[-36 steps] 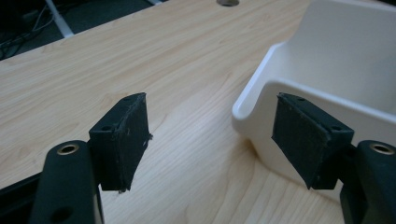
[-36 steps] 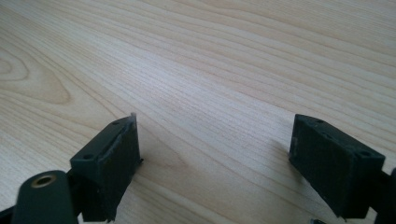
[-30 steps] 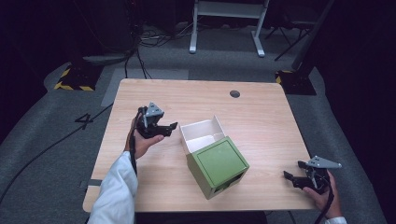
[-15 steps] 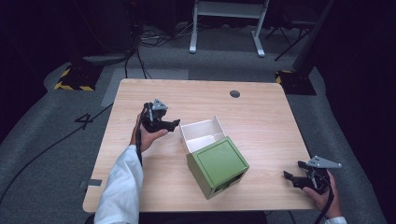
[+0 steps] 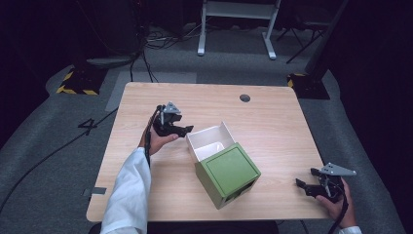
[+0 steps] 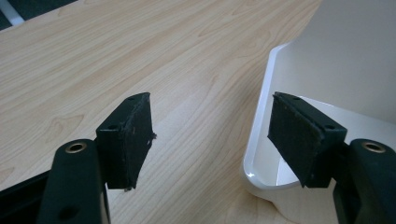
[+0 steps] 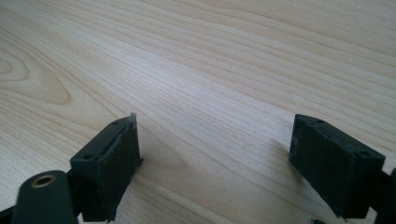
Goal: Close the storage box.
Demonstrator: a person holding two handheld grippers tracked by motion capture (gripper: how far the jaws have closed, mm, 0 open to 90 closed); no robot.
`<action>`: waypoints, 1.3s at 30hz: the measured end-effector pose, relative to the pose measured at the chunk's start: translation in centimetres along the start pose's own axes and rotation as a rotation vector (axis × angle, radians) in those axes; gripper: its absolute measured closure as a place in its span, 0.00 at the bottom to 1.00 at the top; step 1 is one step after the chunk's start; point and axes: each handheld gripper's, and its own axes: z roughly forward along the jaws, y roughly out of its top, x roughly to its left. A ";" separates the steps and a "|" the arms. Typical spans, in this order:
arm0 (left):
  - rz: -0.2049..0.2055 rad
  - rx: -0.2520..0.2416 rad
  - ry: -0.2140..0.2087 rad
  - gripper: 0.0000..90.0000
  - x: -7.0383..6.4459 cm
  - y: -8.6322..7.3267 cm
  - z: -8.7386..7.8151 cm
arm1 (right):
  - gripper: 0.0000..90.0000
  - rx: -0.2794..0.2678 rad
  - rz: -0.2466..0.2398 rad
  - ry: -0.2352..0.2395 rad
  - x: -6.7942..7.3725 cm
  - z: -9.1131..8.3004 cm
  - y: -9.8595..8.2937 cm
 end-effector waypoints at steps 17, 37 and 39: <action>0.041 0.039 0.025 0.42 -0.5 -2.8 -1.1 | 0.18 0.000 0.001 0.001 0.0 0.0 0.0; 0.031 0.090 -0.128 0.42 -1.2 -3.1 0.0 | 0.18 -0.001 0.002 -0.001 0.0 0.0 0.0; 0.043 0.115 -0.195 0.46 -1.5 -3.3 0.3 | 0.18 -0.001 0.002 -0.001 0.0 0.0 0.0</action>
